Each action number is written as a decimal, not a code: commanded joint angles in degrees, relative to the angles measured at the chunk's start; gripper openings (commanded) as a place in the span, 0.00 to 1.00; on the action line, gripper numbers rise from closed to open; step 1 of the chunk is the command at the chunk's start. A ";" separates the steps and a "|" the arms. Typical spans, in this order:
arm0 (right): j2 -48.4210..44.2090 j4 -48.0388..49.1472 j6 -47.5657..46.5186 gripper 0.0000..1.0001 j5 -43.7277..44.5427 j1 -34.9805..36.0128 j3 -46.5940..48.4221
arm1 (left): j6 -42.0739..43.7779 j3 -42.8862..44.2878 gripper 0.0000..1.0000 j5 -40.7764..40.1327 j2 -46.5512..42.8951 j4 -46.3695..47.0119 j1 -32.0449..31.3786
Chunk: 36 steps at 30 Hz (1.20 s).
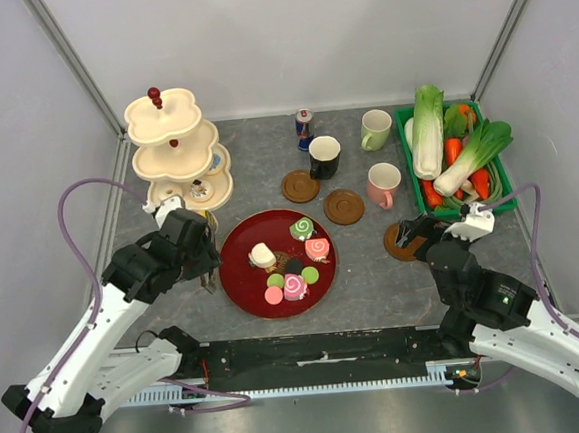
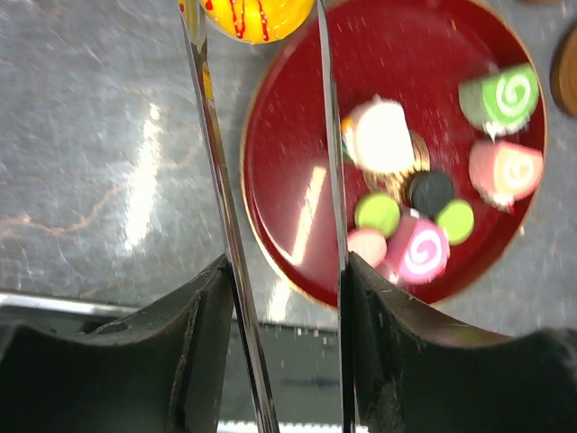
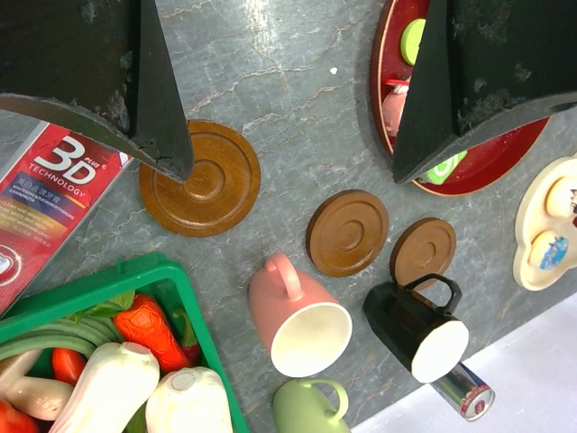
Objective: Serve the afternoon tea
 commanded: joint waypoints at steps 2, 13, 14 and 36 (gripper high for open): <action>1.74 0.25 -1.54 0.98 1.13 0.02 2.77 | 1.18 -4.01 0.55 -6.66 0.53 11.94 10.96; 3.58 0.60 -2.86 0.98 2.45 0.02 4.27 | 7.44 -10.61 0.54 9.78 6.49 36.02 39.71; 3.94 0.69 -2.95 0.98 2.62 0.02 4.36 | 7.18 -10.96 0.53 12.41 7.81 38.30 41.83; 9.48 1.30 -2.43 0.98 3.77 0.02 4.44 | 6.74 0.45 0.55 32.57 35.85 59.25 54.68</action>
